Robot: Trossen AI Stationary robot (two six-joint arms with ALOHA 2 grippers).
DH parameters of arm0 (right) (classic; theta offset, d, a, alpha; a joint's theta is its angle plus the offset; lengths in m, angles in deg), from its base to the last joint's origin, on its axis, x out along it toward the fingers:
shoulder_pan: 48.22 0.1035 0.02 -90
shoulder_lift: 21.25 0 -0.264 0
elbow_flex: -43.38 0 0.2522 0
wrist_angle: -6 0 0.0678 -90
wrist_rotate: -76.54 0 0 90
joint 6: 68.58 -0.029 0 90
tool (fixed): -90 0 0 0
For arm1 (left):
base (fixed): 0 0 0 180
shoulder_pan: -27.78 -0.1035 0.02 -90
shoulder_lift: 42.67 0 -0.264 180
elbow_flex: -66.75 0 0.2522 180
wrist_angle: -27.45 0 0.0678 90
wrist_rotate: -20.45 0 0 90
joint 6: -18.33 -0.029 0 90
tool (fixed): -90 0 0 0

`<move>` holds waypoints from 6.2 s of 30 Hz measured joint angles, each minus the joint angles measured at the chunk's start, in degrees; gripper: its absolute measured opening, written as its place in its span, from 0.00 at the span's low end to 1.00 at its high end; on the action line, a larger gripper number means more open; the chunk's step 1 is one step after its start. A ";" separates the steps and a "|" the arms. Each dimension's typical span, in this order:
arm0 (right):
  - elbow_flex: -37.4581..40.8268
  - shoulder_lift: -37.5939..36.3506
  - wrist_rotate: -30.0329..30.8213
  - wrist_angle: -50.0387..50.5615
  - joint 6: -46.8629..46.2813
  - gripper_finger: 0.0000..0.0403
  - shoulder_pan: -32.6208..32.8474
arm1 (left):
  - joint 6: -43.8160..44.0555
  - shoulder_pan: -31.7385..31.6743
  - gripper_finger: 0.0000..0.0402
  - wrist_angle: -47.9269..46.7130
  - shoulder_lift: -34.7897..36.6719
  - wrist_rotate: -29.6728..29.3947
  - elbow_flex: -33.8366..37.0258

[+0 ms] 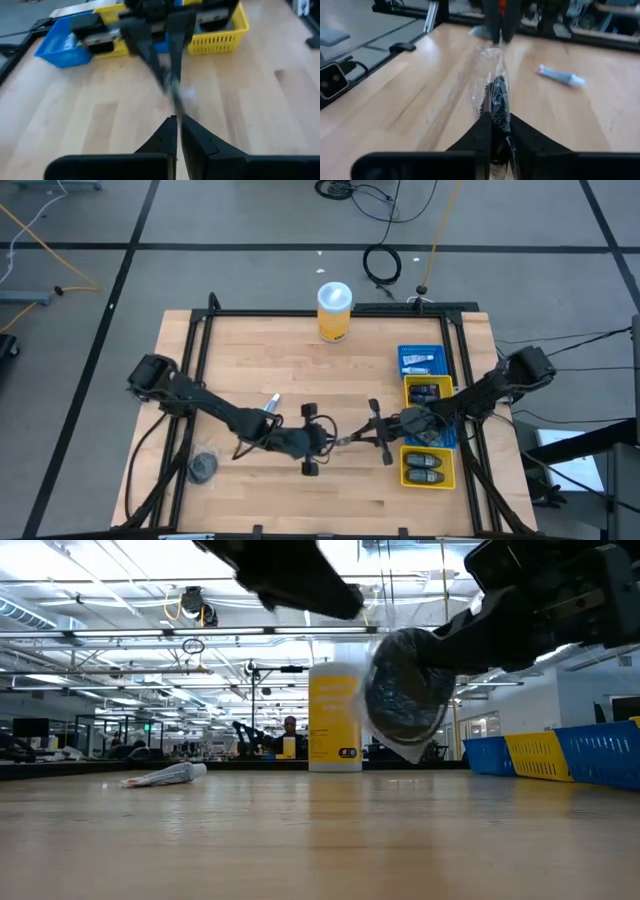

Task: Pick & Place Travel size toiletries
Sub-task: Put the black hairbrush into the bottom blue bin

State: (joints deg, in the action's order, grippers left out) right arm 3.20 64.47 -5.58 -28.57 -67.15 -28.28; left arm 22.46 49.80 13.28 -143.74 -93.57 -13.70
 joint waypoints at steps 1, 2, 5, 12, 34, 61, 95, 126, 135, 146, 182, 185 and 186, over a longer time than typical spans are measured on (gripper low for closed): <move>-0.35 -1.71 0.66 3.45 -0.71 0.09 0.28 | 0.81 0.49 0.05 -2.50 0.98 -1.33 0.00; -1.22 -3.83 2.02 8.42 -1.04 0.10 0.82 | 1.79 0.91 0.05 -5.32 1.82 -2.73 0.00; -6.17 -11.51 7.77 28.78 -1.66 0.08 3.42 | 4.67 1.94 0.05 -11.76 2.77 -6.84 0.00; -25.03 -19.68 8.25 79.66 -12.46 0.06 6.32 | 10.38 3.42 0.05 -17.91 0.26 -13.24 -0.04; -32.56 -14.43 -15.45 131.39 -10.44 0.10 -3.96 | 11.55 2.90 0.05 -15.76 -3.65 -15.41 0.00; -32.60 4.49 -6.12 126.32 13.27 0.23 -5.64 | 11.70 2.75 0.05 -15.80 -3.65 -14.97 0.00; -20.64 -18.00 -4.22 118.71 -27.99 0.03 -13.43 | 12.60 2.51 0.05 -16.02 -3.65 -14.98 0.00; -7.56 -18.20 2.49 34.14 -7.91 0.00 3.31 | 33.36 10.69 0.05 -48.36 4.42 -18.01 -0.07; 7.91 -9.77 3.97 -6.93 1.91 0.00 4.28 | 61.69 15.41 0.08 -74.93 7.06 12.14 0.06; 8.71 -6.92 4.33 -7.81 0.95 0.00 4.07 | 72.49 15.51 0.57 -71.31 7.04 35.53 14.21; 8.64 -6.92 4.35 -7.91 0.99 0.00 4.02 | 47.68 16.40 0.01 -31.06 15.59 8.59 20.44; 8.64 -6.92 4.35 -7.90 0.99 0.00 4.02 | 44.40 16.24 0.01 -27.02 15.56 4.98 20.46; 8.64 -6.92 4.35 -7.88 0.99 0.00 4.02 | 44.41 16.19 0.03 -26.92 15.56 4.51 20.46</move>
State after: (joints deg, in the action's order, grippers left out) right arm 11.84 57.56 -1.23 -36.45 -66.16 -24.25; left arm 66.87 65.99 -13.64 -128.18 -89.06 6.75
